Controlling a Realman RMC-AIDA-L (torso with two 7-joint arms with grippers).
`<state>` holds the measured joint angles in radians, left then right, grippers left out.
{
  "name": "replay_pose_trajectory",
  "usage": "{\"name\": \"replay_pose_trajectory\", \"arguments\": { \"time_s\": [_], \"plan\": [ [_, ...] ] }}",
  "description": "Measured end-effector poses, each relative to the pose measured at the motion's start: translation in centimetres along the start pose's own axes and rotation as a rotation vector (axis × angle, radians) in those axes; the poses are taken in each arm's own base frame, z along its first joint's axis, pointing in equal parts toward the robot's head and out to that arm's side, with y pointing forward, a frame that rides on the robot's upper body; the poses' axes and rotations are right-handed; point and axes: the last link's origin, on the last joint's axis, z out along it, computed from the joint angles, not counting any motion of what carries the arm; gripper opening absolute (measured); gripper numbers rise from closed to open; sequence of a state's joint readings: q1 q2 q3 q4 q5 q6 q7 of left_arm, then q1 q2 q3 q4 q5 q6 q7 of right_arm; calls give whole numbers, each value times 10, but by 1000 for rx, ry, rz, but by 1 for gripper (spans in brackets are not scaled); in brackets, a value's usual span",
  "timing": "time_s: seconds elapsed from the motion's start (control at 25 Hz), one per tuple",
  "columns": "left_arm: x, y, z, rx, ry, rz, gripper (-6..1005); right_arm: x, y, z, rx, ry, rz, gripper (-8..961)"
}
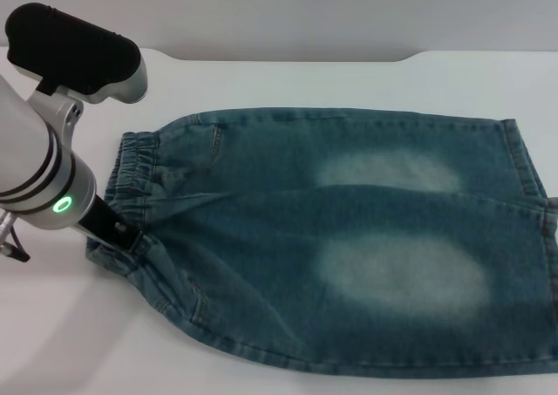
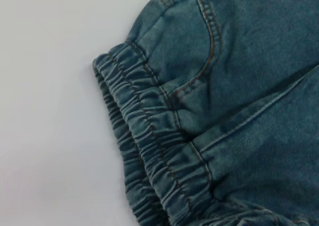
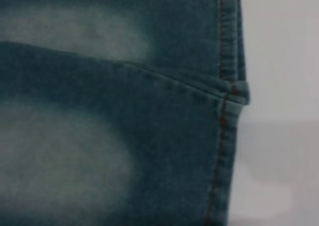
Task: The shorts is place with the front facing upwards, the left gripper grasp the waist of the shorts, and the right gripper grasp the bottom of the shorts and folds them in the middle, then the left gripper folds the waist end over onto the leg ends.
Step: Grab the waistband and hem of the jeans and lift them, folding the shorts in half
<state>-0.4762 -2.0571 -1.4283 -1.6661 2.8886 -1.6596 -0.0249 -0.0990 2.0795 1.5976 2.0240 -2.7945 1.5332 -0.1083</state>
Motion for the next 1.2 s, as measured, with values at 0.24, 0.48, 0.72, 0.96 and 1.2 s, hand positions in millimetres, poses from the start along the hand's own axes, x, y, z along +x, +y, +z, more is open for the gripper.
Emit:
{"name": "replay_pose_trajectory", "arguments": {
  "time_s": [0.24,0.48,0.72,0.96,1.2],
  "plan": [
    [3,1,0,-1,8,5,26,5,8,7,-21,23,-3,715],
    [3,2,2,0,0,9,27,8,11,11,-26,36,-3,711],
    [6,2,1,1,5,14,27,9,11,12,-26,40,-2,707],
    [8,3,0,2,10,18,27,12,9,17,-24,53,9,703],
    [9,2,2,3,1,28,26,15,9,22,-29,60,17,700]
  ]
}}
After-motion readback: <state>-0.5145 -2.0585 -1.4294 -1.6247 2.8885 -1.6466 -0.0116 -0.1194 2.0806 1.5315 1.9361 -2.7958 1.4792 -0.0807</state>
